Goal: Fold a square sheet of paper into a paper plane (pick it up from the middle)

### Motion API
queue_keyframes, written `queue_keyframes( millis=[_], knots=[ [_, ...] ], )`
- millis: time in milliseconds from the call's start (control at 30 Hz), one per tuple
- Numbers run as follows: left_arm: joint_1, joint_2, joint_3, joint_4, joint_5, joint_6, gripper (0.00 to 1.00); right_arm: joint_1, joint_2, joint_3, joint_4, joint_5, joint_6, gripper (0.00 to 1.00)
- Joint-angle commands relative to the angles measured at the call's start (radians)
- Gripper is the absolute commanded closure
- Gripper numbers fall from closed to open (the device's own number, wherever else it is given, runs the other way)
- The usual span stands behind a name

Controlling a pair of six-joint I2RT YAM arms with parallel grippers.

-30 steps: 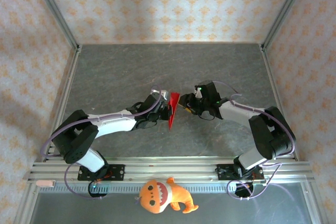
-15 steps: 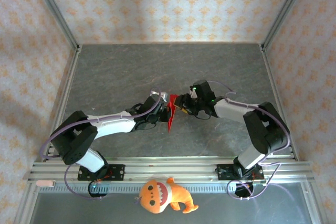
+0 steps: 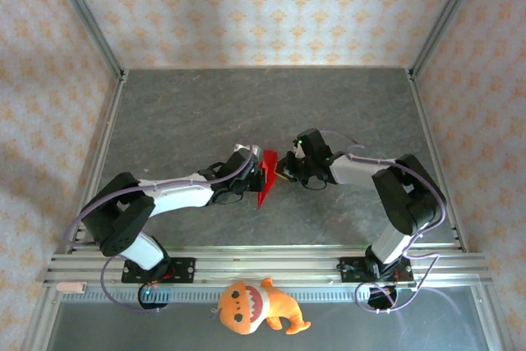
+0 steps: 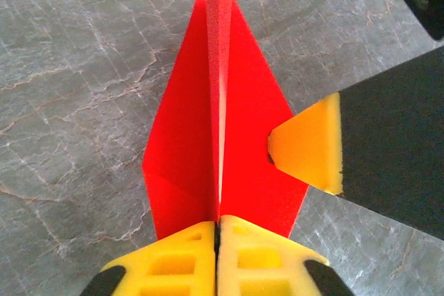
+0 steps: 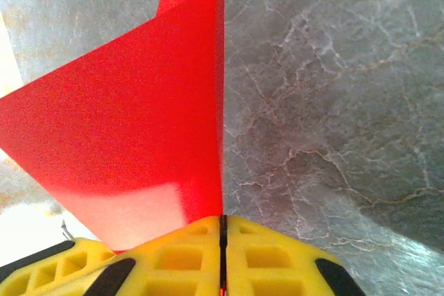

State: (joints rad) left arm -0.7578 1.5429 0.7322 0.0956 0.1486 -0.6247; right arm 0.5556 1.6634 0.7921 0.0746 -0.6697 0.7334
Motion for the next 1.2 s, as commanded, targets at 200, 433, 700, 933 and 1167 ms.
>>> queue_keyframes(
  millis=[200, 433, 700, 933, 1167],
  knots=[
    [-0.020, -0.012, 0.015, -0.040, 0.028, 0.040, 0.68, 0.001, 0.033, -0.030, 0.085, -0.031, 0.021, 0.94],
    [-0.029, 0.004, 0.013, -0.060, 0.029, 0.058, 0.64, 0.001, 0.045, -0.028, 0.093, -0.036, 0.021, 0.94],
    [-0.042, 0.053, 0.057, -0.107, -0.016, 0.080, 0.64, 0.001, 0.047, -0.027, 0.093, -0.041, 0.018, 0.94],
    [-0.046, 0.067, 0.068, -0.132, -0.052, 0.080, 0.65, 0.002, 0.048, -0.027, 0.093, -0.042, 0.015, 0.94],
    [-0.046, 0.064, 0.062, -0.143, -0.071, 0.110, 0.75, 0.001, 0.050, -0.028, 0.087, -0.040, 0.009, 0.94]
  ],
)
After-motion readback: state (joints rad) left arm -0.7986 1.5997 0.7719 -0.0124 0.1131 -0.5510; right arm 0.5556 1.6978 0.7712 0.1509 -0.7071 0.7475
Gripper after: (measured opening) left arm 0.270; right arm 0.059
